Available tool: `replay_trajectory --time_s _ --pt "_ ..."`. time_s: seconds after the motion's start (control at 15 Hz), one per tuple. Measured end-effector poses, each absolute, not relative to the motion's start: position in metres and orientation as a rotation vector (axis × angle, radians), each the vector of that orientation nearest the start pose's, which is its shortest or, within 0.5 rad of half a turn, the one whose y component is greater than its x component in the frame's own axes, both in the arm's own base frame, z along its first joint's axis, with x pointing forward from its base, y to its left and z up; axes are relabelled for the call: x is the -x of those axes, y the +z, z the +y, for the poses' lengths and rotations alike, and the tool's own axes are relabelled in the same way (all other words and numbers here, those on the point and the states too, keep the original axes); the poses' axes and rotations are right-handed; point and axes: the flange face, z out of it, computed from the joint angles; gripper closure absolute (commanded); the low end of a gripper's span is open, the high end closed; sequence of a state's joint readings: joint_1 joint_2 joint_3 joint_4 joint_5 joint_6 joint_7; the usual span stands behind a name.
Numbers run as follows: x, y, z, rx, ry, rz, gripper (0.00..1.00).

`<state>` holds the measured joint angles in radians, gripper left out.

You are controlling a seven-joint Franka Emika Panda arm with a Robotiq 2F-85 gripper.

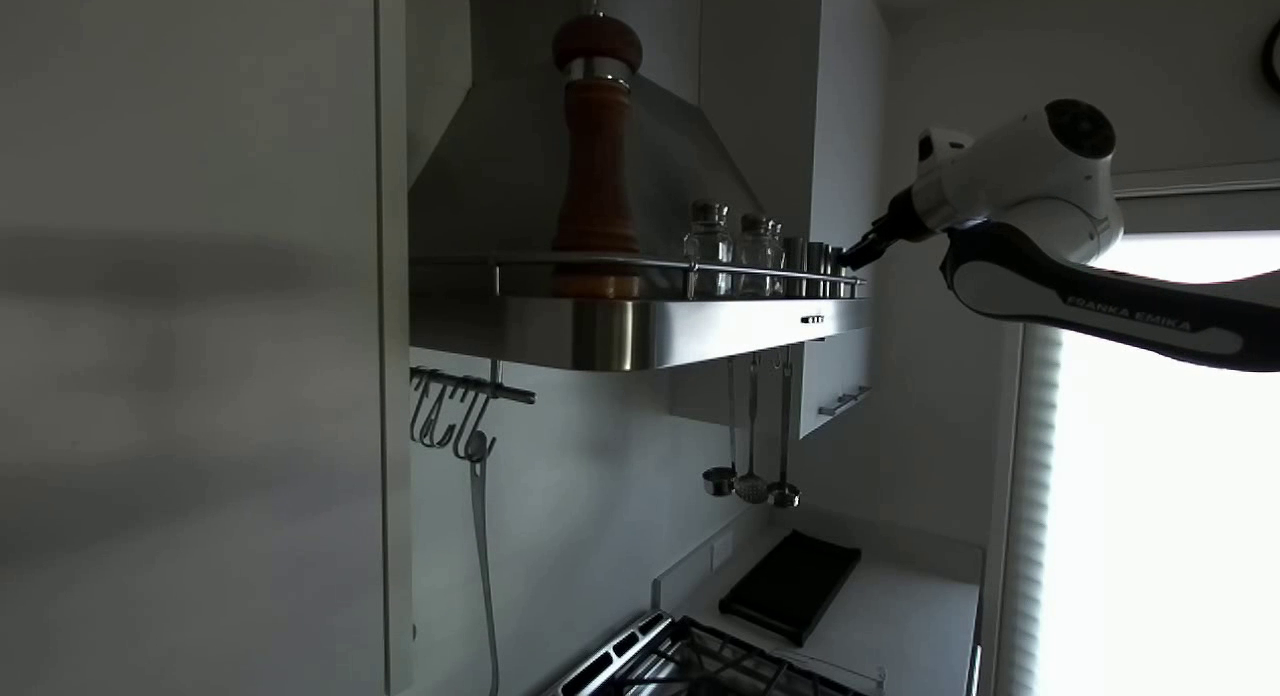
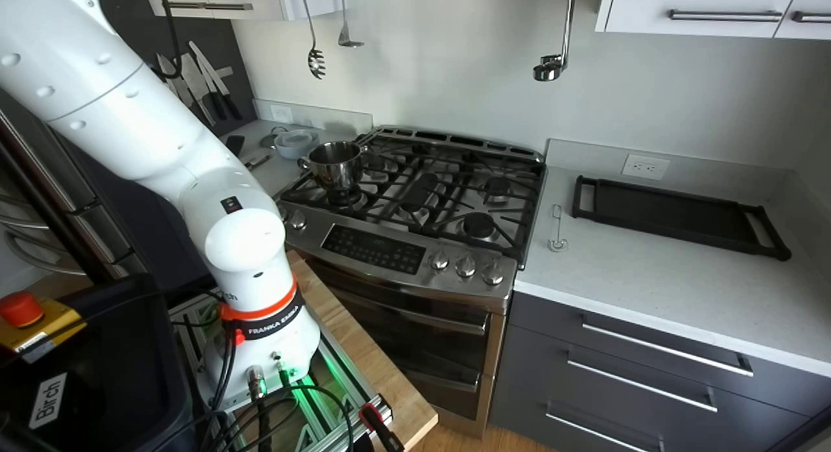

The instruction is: Remove one silver container from the rack above the stove and put it on the right side of the counter

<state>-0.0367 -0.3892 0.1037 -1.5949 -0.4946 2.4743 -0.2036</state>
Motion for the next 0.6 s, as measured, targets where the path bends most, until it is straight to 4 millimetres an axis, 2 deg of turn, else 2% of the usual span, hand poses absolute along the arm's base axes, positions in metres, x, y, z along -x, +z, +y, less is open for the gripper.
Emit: replay_trajectory --time_s 0.6 --pt "-0.427 0.914 0.051 -2.034 1.501 0.469 0.01"
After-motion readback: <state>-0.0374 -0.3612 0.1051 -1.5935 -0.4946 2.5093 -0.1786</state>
